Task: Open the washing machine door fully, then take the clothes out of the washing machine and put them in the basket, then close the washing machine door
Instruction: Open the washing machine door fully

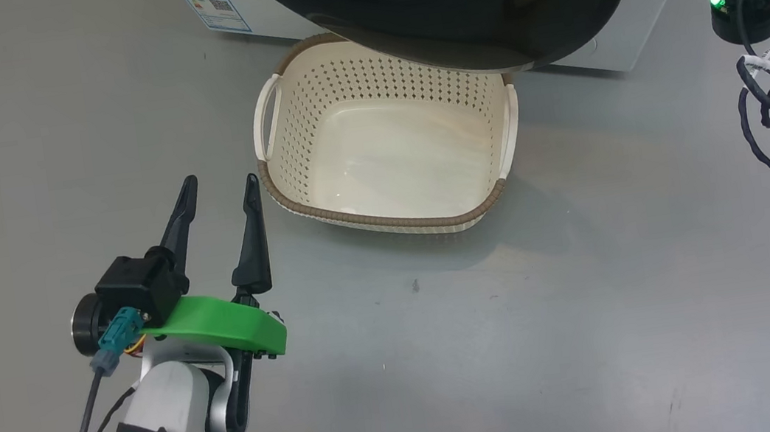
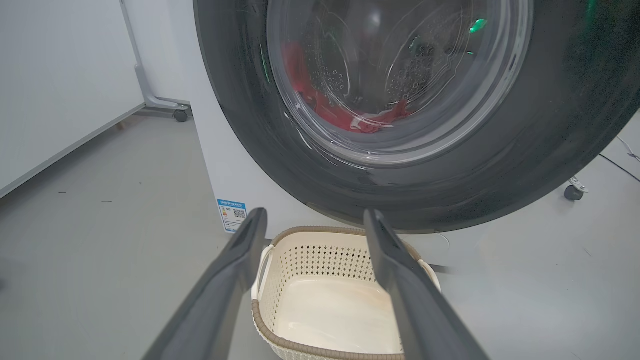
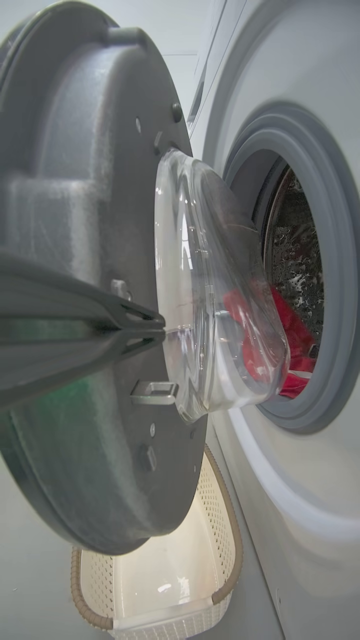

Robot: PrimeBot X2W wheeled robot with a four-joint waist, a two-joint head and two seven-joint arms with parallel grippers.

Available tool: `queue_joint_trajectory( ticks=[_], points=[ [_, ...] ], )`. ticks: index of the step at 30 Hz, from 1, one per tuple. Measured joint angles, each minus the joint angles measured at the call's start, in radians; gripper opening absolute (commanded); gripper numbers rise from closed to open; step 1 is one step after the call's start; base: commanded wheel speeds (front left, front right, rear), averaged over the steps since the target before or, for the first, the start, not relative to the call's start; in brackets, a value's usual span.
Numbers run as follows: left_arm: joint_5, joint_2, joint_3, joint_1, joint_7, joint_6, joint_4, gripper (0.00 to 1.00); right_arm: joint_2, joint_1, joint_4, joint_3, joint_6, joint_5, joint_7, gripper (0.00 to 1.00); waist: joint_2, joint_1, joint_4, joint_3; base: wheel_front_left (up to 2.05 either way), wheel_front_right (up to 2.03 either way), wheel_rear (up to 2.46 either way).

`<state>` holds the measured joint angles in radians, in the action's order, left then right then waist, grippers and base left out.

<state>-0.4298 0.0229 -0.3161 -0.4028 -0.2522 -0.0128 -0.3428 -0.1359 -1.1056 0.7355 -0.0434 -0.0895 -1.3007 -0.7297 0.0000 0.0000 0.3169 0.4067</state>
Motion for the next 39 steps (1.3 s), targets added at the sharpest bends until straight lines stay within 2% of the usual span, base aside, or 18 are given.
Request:
queue_joint_trajectory(
  ticks=[3,5,11,18,20,29,39],
  points=[
    [0.002,0.0,0.001,0.003,0.0,0.0,0.001,1.0,-0.001,0.004,0.0,0.001,0.001,0.001,0.0,0.0,0.0,0.0,-0.002,-0.003,0.0,0.0,0.0],
    [0.009,0.0,0.001,0.004,0.0,0.0,0.001,1.0,-0.002,0.007,-0.001,0.002,0.013,0.004,0.004,0.0,0.0,0.0,-0.003,-0.006,0.0,0.0,0.0],
    [0.009,0.0,0.007,0.023,0.0,0.0,-0.003,1.0,-0.03,0.036,-0.009,0.017,0.081,0.046,0.057,0.0,0.0,0.0,-0.006,-0.029,0.0,0.0,0.0],
    [0.014,0.001,0.025,0.037,0.0,-0.001,-0.006,1.0,-0.067,0.099,-0.024,0.1,0.174,0.167,0.125,0.0,0.0,0.0,-0.019,-0.071,0.0,0.0,0.0],
    [0.018,0.001,0.031,0.04,0.0,-0.005,-0.007,1.0,-0.08,0.114,-0.038,0.131,0.19,0.213,0.148,0.0,0.0,0.0,-0.025,-0.085,0.0,0.0,0.0],
    [0.03,0.001,0.067,0.079,0.0,-0.016,-0.015,1.0,-0.13,0.214,-0.11,0.277,0.211,0.404,0.279,0.0,0.0,0.0,-0.064,-0.151,0.0,0.0,0.0],
    [0.053,0.002,0.108,0.119,0.0,-0.019,-0.019,1.0,-0.123,0.363,-0.21,0.358,0.211,0.496,0.46,0.0,0.0,0.0,-0.121,-0.221,0.0,0.0,0.0]
  ],
)
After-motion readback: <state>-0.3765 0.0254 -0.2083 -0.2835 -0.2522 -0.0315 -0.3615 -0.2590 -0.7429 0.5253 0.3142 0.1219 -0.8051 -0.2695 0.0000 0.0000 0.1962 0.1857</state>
